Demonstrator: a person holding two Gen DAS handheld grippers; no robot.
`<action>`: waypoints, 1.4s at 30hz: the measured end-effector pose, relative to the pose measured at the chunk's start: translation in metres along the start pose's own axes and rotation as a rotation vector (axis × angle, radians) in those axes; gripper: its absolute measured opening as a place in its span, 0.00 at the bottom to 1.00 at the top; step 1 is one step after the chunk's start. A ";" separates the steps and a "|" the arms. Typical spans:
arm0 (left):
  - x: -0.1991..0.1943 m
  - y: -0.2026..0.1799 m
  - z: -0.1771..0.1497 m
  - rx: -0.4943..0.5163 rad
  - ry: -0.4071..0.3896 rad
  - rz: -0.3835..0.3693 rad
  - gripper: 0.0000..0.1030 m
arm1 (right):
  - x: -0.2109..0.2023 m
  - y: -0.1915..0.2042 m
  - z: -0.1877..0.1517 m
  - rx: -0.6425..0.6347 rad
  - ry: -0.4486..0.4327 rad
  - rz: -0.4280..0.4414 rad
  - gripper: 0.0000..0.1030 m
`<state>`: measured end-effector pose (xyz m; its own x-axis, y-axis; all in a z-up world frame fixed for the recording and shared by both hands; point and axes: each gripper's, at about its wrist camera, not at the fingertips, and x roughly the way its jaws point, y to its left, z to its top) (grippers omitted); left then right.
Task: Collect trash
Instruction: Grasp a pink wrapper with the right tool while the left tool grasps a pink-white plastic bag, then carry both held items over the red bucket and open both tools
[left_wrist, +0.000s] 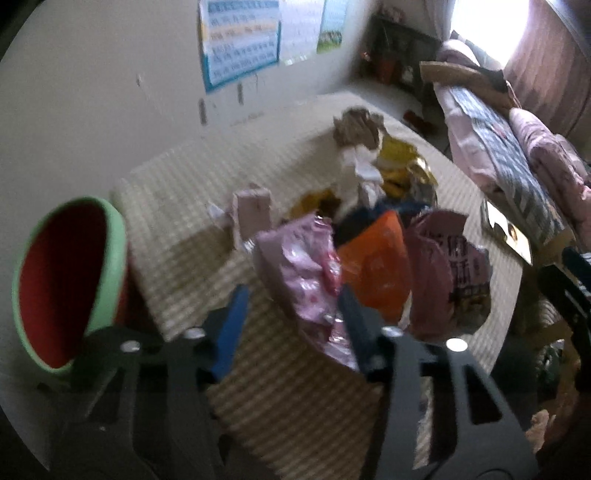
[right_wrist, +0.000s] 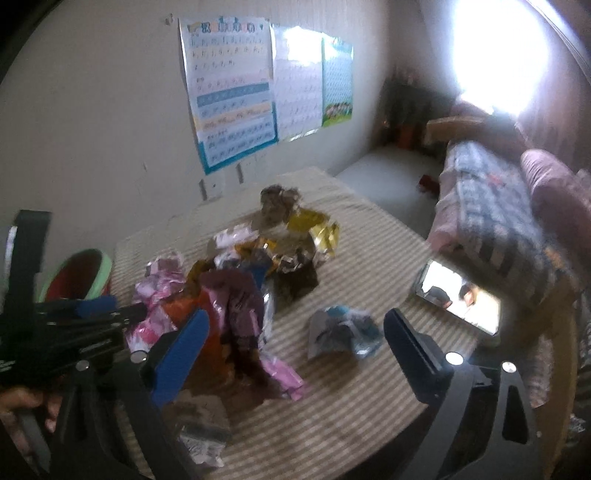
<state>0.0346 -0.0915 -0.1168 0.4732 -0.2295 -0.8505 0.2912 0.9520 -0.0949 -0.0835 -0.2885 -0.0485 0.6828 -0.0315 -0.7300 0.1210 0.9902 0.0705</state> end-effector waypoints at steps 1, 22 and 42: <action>0.002 -0.002 0.000 0.003 0.004 -0.003 0.39 | 0.002 0.001 0.000 0.004 0.009 0.013 0.83; -0.027 0.032 0.003 -0.050 -0.070 0.061 0.15 | 0.078 0.019 -0.010 0.000 0.259 0.243 0.25; -0.080 0.092 0.019 -0.170 -0.222 0.136 0.15 | -0.013 0.062 0.048 -0.039 0.065 0.363 0.07</action>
<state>0.0391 0.0107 -0.0475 0.6738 -0.1187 -0.7293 0.0783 0.9929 -0.0892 -0.0505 -0.2333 -0.0022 0.6284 0.3307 -0.7041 -0.1495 0.9396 0.3080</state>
